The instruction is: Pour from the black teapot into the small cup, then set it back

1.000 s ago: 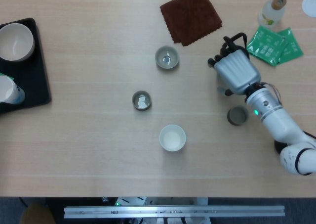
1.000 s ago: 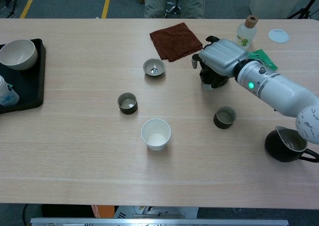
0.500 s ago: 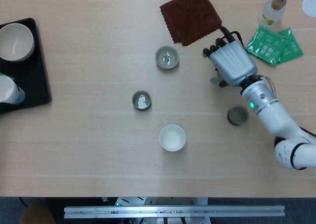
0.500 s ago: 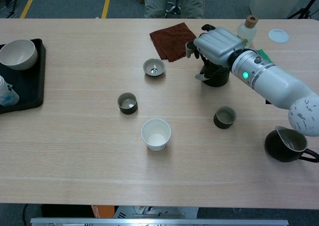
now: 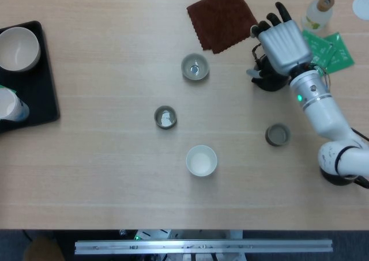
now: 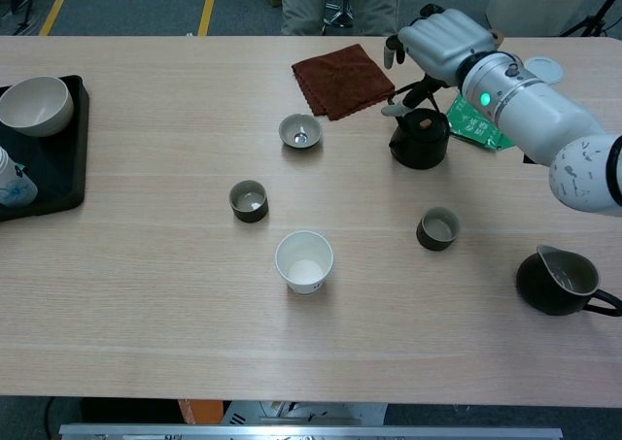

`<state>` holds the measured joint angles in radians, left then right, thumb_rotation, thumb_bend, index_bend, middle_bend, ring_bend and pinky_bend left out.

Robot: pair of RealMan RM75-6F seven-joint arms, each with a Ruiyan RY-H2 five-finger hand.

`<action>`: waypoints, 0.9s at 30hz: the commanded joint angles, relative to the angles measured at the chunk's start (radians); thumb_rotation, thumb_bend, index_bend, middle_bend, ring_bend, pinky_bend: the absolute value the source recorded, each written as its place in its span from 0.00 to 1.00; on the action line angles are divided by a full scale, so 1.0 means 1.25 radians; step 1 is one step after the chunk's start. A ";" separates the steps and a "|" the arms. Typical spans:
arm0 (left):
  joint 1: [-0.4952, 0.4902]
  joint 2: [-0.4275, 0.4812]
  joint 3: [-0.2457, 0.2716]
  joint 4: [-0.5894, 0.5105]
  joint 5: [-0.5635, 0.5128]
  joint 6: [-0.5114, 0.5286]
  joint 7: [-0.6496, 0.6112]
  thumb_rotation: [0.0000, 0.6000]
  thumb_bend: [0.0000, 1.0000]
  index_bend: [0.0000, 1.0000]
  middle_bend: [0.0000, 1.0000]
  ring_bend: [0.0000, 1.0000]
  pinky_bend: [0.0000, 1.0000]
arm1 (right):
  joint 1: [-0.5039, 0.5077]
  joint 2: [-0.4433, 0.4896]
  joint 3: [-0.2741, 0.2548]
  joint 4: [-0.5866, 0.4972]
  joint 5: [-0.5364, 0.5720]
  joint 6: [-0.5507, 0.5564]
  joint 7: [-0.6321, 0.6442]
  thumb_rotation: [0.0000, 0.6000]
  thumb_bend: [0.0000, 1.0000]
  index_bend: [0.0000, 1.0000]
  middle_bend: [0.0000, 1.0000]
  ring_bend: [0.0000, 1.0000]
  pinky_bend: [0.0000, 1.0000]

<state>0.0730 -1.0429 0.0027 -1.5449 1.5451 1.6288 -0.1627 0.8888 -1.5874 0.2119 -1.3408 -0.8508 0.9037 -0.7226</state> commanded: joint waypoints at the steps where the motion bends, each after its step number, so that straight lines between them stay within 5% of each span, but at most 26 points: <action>1: 0.000 0.000 0.000 0.001 -0.001 -0.001 -0.001 1.00 0.29 0.23 0.24 0.18 0.10 | 0.011 -0.016 -0.003 0.018 0.005 -0.006 0.000 0.56 0.12 0.30 0.30 0.15 0.00; 17: -0.007 0.001 -0.003 -0.002 -0.009 -0.019 0.006 1.00 0.29 0.23 0.24 0.18 0.10 | 0.048 -0.103 -0.028 0.166 0.074 -0.068 -0.016 0.56 0.12 0.29 0.29 0.15 0.00; 27: -0.004 0.001 -0.005 0.004 -0.010 -0.013 -0.004 1.00 0.29 0.23 0.24 0.18 0.10 | 0.043 -0.108 -0.044 0.182 0.083 -0.073 -0.015 0.56 0.12 0.29 0.35 0.21 0.00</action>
<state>0.0684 -1.0414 -0.0033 -1.5402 1.5328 1.6132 -0.1677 0.9428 -1.7224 0.1582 -1.1122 -0.7474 0.8124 -0.7422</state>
